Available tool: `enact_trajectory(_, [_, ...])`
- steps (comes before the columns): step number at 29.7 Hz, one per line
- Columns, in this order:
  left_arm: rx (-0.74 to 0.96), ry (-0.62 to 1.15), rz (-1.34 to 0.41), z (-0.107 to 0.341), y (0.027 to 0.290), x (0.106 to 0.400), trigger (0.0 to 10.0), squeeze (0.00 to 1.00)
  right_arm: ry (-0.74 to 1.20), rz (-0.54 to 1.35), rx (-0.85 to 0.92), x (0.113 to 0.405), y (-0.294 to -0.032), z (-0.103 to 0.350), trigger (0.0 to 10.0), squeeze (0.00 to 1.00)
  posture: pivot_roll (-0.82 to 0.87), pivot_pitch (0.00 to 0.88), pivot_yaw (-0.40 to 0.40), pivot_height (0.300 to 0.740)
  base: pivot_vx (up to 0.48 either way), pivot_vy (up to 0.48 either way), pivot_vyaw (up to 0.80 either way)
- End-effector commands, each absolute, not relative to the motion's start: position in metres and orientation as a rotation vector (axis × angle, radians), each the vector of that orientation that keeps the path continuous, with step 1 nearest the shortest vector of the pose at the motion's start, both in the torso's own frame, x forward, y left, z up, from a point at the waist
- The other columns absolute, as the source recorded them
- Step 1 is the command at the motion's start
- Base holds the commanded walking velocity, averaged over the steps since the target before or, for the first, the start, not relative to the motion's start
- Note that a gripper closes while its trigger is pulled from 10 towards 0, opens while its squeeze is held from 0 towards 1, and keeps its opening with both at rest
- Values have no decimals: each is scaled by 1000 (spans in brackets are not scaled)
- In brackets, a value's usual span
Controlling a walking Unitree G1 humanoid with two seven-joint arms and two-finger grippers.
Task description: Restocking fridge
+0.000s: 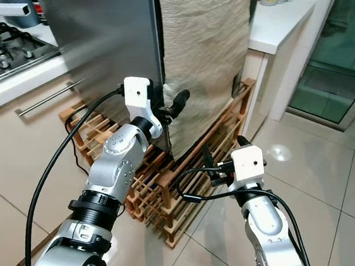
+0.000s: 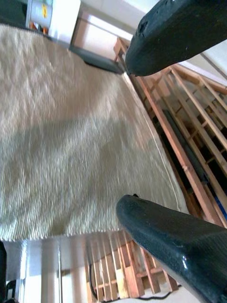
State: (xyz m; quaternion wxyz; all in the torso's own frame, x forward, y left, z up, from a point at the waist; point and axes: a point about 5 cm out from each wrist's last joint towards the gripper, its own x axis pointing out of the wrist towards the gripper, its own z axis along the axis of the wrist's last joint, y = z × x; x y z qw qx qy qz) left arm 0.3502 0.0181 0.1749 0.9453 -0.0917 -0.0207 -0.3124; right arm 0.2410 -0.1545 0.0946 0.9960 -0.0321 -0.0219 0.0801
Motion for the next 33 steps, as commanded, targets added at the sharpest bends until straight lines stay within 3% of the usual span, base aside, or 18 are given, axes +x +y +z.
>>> enact_trajectory(1, [-236,-123,-814,195,-26,333,10000,0,-52,162,-69,243,-155,97,10000,271,-205,0,42,740,0,0,0])
enact_trajectory(5, [-273,-123,-972,201,-44,323,10000,0,-54,162,-69,244,-154,97,10000,267,-209,0,46,740,0,0,0])
enact_trajectory(16, [-373,-41,-1193,201,-86,298,10000,0,-55,157,-64,242,-152,97,10000,267,-226,0,63,740,0,0,0])
enact_trajectory(23, [-529,-92,-1465,231,-117,266,10000,0,-47,154,-57,238,-153,96,10000,271,-242,0,67,740,0,0,0])
enact_trajectory(27, [-551,-95,-1501,235,-121,262,10000,0,-25,155,-54,230,-157,92,10000,267,-246,0,67,740,0,0,0])
enact_trajectory(33, [-533,-99,-1436,230,-103,276,10000,0,-2,137,-63,223,-164,88,10000,271,-259,0,64,740,0,0,0])
